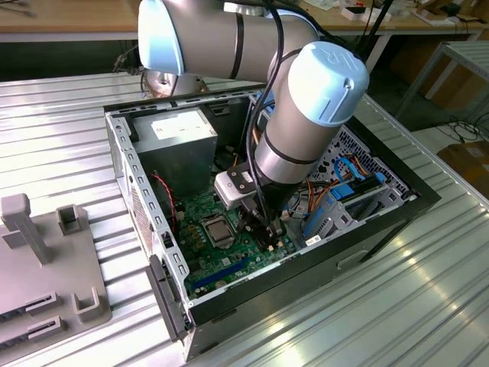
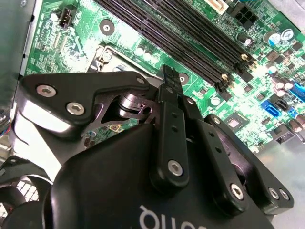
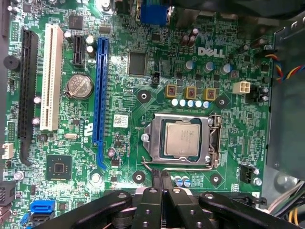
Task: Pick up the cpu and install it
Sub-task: 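Install the first cpu locking lever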
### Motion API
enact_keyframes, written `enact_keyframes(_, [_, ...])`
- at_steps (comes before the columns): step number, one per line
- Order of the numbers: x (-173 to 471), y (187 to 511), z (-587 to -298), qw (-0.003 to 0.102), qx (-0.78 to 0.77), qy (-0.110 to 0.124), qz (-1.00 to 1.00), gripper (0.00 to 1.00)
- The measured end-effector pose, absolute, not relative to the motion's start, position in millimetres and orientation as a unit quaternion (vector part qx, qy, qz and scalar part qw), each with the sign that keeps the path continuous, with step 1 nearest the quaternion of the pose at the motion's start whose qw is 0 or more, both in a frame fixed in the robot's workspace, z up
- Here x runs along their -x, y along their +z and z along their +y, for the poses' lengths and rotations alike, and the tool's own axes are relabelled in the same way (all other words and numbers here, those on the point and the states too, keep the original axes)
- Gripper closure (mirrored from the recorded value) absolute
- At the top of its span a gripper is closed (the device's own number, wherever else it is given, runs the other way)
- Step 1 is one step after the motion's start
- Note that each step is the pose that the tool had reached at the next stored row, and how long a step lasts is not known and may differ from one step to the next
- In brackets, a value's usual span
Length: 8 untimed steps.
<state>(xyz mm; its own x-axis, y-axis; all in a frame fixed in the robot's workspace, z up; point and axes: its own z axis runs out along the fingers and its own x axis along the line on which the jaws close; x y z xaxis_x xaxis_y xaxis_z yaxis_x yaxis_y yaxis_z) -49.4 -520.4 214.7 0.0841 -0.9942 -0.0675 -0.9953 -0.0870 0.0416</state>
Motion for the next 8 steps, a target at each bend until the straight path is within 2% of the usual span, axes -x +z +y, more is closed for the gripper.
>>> enact_keyframes(8, [62.8, 217.9, -511.5, 0.007, 0.738, 0.039, 0.674, 0.89])
